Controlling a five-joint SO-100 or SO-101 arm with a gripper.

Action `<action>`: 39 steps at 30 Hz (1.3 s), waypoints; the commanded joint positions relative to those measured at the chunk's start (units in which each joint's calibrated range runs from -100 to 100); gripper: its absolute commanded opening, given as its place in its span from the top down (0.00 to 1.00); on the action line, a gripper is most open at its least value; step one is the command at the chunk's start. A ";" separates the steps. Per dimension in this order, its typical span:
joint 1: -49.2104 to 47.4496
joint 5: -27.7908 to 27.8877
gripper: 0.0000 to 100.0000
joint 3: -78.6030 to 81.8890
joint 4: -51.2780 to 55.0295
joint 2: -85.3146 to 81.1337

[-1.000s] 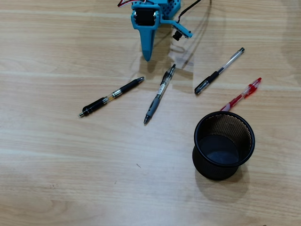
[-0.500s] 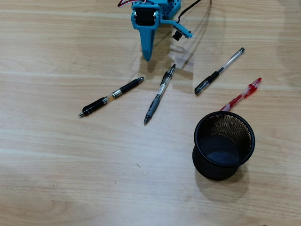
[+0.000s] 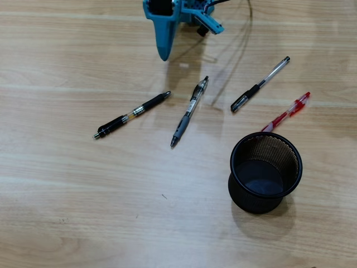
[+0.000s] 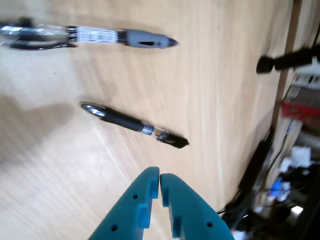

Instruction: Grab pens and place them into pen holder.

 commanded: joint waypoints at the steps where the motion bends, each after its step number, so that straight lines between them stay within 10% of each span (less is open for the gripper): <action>1: 2.30 -7.97 0.98 -11.60 0.01 9.16; 10: 2.48 -24.62 0.98 -38.39 14.86 32.00; 23: 8.24 -26.97 0.98 -82.28 35.82 59.26; 39: 2.39 -60.27 0.98 -85.27 40.19 73.11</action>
